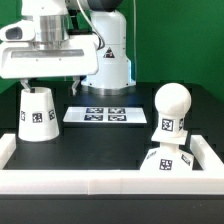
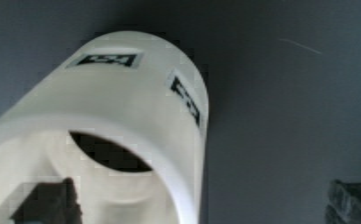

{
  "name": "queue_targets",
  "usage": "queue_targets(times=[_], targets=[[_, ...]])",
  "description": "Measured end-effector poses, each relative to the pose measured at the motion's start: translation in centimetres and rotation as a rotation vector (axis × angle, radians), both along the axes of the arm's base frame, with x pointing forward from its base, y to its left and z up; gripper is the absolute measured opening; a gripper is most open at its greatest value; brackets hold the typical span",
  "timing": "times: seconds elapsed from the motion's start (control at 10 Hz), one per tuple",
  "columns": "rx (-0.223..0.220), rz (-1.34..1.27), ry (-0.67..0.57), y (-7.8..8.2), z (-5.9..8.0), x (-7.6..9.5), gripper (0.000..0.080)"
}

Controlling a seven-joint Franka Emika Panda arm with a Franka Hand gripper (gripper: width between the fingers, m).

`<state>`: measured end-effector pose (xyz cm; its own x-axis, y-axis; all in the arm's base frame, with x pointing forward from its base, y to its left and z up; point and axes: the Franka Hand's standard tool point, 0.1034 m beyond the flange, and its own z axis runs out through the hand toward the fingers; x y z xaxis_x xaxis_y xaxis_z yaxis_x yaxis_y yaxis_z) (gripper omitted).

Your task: Assemble lamp

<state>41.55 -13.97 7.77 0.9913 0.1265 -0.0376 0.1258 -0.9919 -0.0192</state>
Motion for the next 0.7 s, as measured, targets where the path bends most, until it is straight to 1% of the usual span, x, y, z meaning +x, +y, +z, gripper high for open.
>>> queue_targets(times=[0.1,0.2,0.3,0.5,0.6,0.7], targets=[[0.000,0.000,0.005,0.00,-0.22,-0.13,0.0698],[0.000,0.001,0.009,0.05,-0.35,-0.20,0.0575],[0.000,0.003,0.009,0.15,-0.30,-0.13,0.0575],[0.000,0.004,0.005,0.11,-0.13,0.05,0.0295],[0.000,0.004,0.007,0.11,-0.20,0.00,0.0295],[0.000,0.004,0.007,0.11,-0.21,-0.01,0.0111]])
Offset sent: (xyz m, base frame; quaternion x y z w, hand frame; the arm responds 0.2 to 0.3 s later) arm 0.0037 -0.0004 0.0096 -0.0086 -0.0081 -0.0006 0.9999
